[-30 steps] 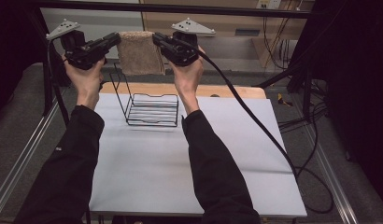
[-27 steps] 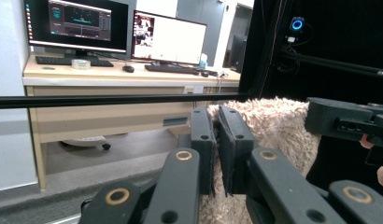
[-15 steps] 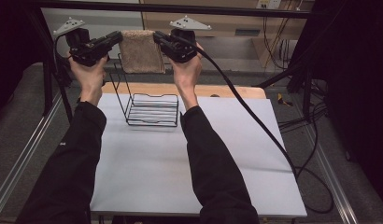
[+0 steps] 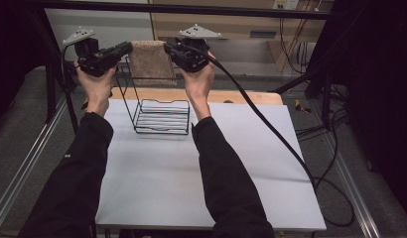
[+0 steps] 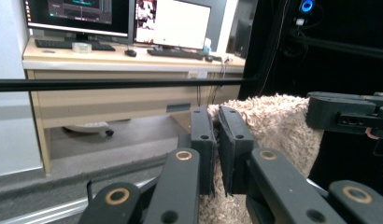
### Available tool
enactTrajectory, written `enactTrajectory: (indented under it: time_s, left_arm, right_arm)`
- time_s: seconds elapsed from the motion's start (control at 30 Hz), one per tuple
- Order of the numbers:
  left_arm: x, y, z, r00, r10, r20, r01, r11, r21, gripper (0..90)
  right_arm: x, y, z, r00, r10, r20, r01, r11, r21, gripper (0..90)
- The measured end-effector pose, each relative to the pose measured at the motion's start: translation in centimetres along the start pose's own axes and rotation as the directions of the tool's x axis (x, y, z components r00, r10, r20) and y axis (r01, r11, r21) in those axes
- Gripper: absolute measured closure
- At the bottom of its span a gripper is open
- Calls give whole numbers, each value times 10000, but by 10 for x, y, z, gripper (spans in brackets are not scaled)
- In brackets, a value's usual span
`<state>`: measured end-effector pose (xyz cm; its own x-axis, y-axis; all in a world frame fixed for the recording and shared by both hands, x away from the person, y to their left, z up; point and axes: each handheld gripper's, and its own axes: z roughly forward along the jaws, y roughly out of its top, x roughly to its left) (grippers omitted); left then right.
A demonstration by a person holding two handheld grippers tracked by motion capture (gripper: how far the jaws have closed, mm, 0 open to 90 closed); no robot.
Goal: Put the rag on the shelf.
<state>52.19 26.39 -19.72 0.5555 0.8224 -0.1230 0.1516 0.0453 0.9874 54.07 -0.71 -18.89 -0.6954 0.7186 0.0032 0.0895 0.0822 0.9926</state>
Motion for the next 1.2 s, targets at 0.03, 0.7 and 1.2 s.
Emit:
enactTrajectory:
  time_s: [0.03, 0.7, 1.2]
  left_arm:
    - [0, -2, -1, 10000, 1, 11, -1, 10000, 12, 844]
    - [1, -21, -13, 9995, -51, 325, 39, 9993, 364, 843]
    - [-4, -30, -26, 9974, 152, 712, -199, 9976, 656, 839]
  right_arm:
    - [1, -2, -1, 10000, 44, -19, -44, 10000, -9, 844]
    - [13, -15, -6, 9993, -354, -84, 358, 9977, 578, 842]
    - [24, -21, -19, 9975, -633, -322, 660, 9936, 917, 839]
